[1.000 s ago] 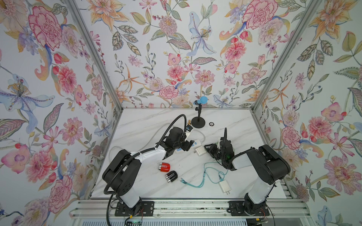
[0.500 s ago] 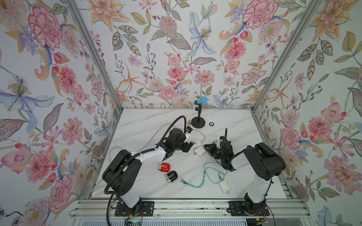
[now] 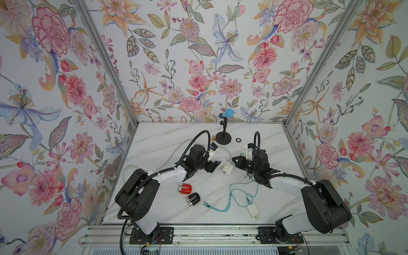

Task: Charge the electric shaver
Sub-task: Pick up the plug from the center of the board.

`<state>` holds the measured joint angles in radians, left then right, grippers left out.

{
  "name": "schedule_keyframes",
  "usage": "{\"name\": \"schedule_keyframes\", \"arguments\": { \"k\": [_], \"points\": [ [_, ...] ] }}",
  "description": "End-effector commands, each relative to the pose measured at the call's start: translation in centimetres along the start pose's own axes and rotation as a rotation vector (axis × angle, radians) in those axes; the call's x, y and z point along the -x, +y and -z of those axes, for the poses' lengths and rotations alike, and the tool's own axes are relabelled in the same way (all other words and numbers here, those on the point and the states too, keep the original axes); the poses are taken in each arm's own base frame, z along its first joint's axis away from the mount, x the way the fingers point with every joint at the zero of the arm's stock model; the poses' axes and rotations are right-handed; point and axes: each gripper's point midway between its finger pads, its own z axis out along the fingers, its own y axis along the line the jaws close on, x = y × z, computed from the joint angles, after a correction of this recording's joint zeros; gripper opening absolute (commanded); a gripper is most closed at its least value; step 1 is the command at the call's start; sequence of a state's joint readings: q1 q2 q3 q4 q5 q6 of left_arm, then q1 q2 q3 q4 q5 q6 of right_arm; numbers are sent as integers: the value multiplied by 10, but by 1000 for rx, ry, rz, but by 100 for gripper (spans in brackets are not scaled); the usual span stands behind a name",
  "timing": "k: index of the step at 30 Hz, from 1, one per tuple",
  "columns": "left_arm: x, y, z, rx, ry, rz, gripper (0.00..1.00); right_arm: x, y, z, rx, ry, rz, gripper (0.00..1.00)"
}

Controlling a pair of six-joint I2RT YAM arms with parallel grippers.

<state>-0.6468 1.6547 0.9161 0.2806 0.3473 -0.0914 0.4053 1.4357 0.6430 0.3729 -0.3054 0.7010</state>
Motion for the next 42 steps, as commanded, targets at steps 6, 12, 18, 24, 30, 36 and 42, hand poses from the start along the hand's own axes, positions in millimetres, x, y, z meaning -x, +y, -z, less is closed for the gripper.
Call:
{"name": "schedule_keyframes", "arguments": {
  "k": [6,12,18,24,30,36,42],
  "points": [
    [41,-33,38,-329,-194,40,84,26,43,39,66,29,232,0],
    [56,-56,58,-462,-250,19,91,37,81,63,241,37,351,0],
    [69,-72,69,-571,-308,18,92,39,120,82,395,54,456,0],
    [62,-86,59,-647,-284,31,89,35,142,93,468,39,531,0],
    [65,-99,58,-708,-291,33,85,37,155,99,517,0,571,0],
    [68,-101,61,-730,-307,43,75,32,162,97,550,3,591,0],
    [68,-101,60,-729,-308,47,53,31,166,100,564,-14,607,0]
  ]
}}
